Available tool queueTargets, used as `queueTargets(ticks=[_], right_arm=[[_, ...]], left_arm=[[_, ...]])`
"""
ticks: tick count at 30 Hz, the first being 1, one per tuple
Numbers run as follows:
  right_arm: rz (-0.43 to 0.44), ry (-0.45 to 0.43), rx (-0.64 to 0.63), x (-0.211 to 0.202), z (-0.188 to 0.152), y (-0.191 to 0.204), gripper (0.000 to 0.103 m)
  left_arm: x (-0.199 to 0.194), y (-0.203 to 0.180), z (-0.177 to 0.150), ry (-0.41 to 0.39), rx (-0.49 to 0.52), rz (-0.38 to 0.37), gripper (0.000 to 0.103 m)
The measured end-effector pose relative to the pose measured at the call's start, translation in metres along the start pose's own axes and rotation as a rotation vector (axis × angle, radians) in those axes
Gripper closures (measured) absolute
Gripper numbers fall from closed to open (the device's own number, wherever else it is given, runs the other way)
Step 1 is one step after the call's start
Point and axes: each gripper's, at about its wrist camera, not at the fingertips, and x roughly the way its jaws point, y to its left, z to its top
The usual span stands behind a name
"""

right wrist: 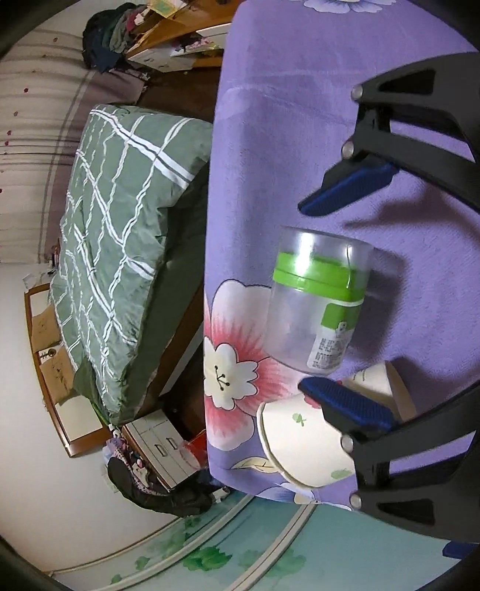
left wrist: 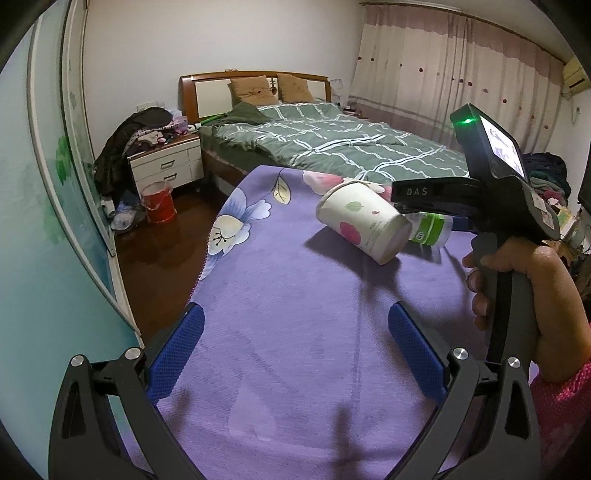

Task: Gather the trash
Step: 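Reach to the clear green-lidded jar and grasp it with the right gripper, then carry the green-lidded jar over the yellow bin and open the right gripper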

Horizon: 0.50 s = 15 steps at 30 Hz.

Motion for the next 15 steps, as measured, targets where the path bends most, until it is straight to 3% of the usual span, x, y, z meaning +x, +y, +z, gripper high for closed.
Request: queueTargets(ticks=[1, 15], right_arm=[[0.005, 0.003, 0.005, 0.001, -0.001, 0.0, 0.03], [0.007, -0.018, 0.012, -0.02, -0.022, -0.017, 0.03]], left_arm=[[0.001, 0.001, 0.0, 0.002, -0.002, 0.0, 0.005], [0.005, -0.001, -0.001, 0.006, 0.007, 0.009, 0.005]])
